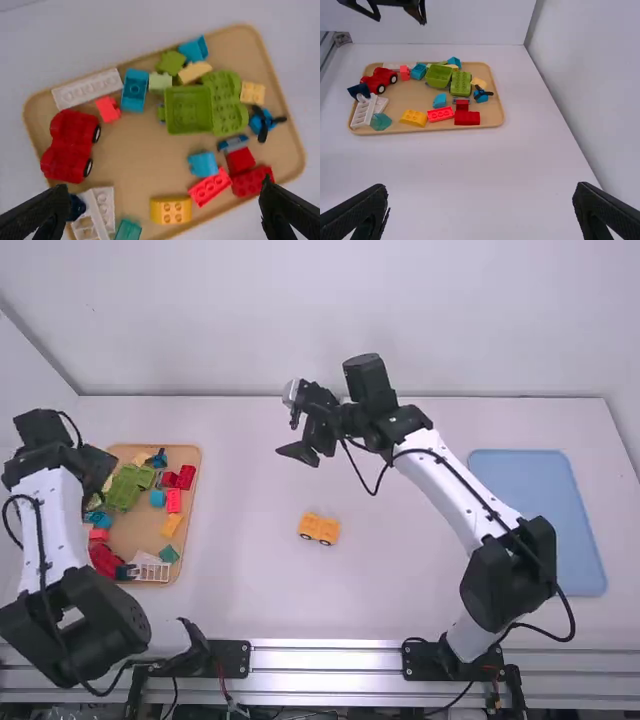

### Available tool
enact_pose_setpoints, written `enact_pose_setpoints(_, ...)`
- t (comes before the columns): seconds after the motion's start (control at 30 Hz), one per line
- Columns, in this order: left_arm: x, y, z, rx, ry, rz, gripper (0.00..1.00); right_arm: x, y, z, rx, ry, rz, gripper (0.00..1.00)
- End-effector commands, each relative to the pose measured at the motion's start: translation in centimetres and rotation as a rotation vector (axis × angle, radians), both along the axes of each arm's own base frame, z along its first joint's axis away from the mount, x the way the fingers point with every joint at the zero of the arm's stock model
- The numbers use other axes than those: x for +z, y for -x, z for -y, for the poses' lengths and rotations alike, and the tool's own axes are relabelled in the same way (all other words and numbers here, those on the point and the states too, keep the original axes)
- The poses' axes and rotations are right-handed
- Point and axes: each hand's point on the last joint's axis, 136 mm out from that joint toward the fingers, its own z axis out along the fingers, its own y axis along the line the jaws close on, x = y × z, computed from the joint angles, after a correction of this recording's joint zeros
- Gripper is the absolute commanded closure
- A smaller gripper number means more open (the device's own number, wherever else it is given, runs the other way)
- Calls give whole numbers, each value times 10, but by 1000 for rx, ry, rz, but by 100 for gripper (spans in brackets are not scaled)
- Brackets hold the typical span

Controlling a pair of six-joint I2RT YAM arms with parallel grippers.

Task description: Assemble lego blocks to make yellow taxi

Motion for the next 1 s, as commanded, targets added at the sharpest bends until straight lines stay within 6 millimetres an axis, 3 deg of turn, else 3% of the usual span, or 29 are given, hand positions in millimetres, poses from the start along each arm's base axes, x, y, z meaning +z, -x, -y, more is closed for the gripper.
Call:
enact_pose_setpoints(0.0,4,-12,-2,-93,2,29,1,-1,-1,2,-5,0,-6,1)
enact_pose_setpoints(0.03,4,-27,5,-202,25,68,1,-2,-1,2,-6,1,-8,1)
enact_pose_setpoints(0.13,0,-40,4,-248,44,51,1,-2,-2,3,-9,1,-7,1)
enact_pose_setpoints(0.23,0,-38,-7,-204,47,-21,1,-2,-1,3,-7,1,-7,1)
enact_pose_setpoints(0.33,5,-49,-16,-226,66,-60,1,-3,-3,4,-20,9,-3,1)
enact_pose_setpoints(0.6,2,-91,-49,-292,116,-172,1,-4,-7,5,-40,20,0,2)
enact_pose_setpoints(0.73,-18,-113,-65,-345,131,-221,1,-4,-7,5,-39,20,0,1)
enact_pose_setpoints(0.83,-46,-119,-76,-384,166,-278,3,-4,-7,5,-39,20,0,1)
enact_pose_setpoints(0.87,-46,-119,-76,-384,166,-278,3,-4,-7,5,-39,20,0,1)
enact_pose_setpoints(0.9,-56,-120,-77,-403,175,-298,7,-4,-7,5,-40,20,0,1)
enact_pose_setpoints(0.97,-85,-121,-76,-486,199,-365,25,-4,-7,5,-40,20,0,2)
